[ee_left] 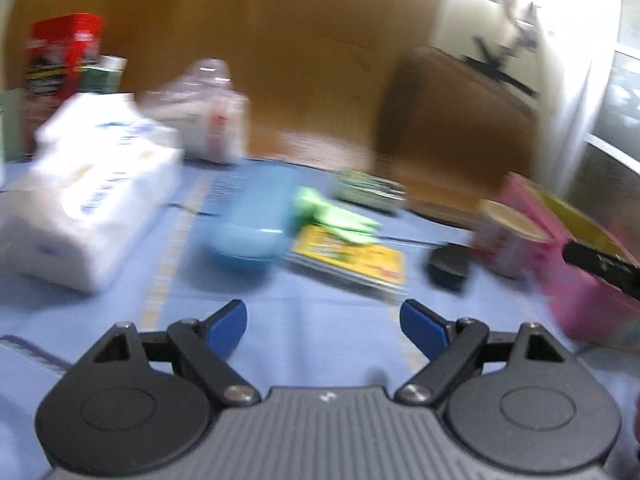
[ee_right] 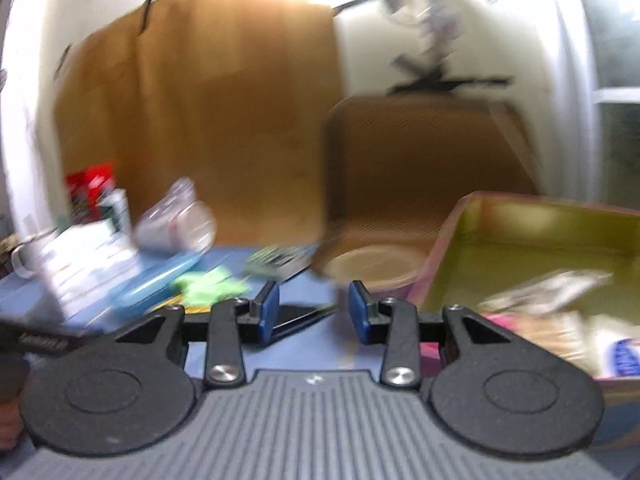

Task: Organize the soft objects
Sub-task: 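Grasp the light green cloth with the right gripper, then carry the green cloth over the tin and open the right gripper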

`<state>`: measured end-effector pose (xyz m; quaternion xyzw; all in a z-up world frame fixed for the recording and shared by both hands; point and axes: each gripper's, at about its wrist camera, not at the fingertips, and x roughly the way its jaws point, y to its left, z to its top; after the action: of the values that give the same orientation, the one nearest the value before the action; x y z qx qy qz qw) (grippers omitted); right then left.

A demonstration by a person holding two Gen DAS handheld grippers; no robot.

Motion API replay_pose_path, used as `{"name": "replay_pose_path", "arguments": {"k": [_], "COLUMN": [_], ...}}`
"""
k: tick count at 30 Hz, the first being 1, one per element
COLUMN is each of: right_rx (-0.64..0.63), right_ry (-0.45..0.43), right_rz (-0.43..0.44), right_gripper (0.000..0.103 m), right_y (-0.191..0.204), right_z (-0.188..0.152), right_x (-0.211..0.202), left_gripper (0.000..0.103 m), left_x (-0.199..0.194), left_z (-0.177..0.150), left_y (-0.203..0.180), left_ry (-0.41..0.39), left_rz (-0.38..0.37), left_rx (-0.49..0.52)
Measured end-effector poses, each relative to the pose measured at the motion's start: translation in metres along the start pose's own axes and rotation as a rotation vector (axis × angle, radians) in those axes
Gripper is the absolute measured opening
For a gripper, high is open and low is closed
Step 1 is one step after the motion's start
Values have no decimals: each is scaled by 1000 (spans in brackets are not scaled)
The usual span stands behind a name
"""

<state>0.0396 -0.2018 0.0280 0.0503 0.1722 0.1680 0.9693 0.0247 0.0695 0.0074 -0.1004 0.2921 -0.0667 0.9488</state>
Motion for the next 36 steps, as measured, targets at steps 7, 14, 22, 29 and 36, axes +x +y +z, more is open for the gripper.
{"name": "replay_pose_path", "arguments": {"k": [7, 14, 22, 29, 36], "right_rx": [-93, -116, -6, -41, -66], "right_ry": [124, 291, 308, 142, 221], "right_rz": [138, 172, 160, 217, 192], "right_gripper": [41, 41, 6, 6, 9], "right_y": [57, 98, 86, 62, 38], "right_z": [8, 19, 21, -2, -60], "right_x": [64, 170, 165, 33, -27], "left_gripper": [87, 87, 87, 84, 77], "left_x": [-9, -9, -8, -10, -2], "left_z": [0, 0, -1, -5, -19], "left_y": [26, 39, 36, 24, -31], "left_ry": [-55, -88, -90, -25, 135], "left_rz": [-85, -132, -173, -343, -441], "left_rx": [-156, -227, -201, -168, -126]}}
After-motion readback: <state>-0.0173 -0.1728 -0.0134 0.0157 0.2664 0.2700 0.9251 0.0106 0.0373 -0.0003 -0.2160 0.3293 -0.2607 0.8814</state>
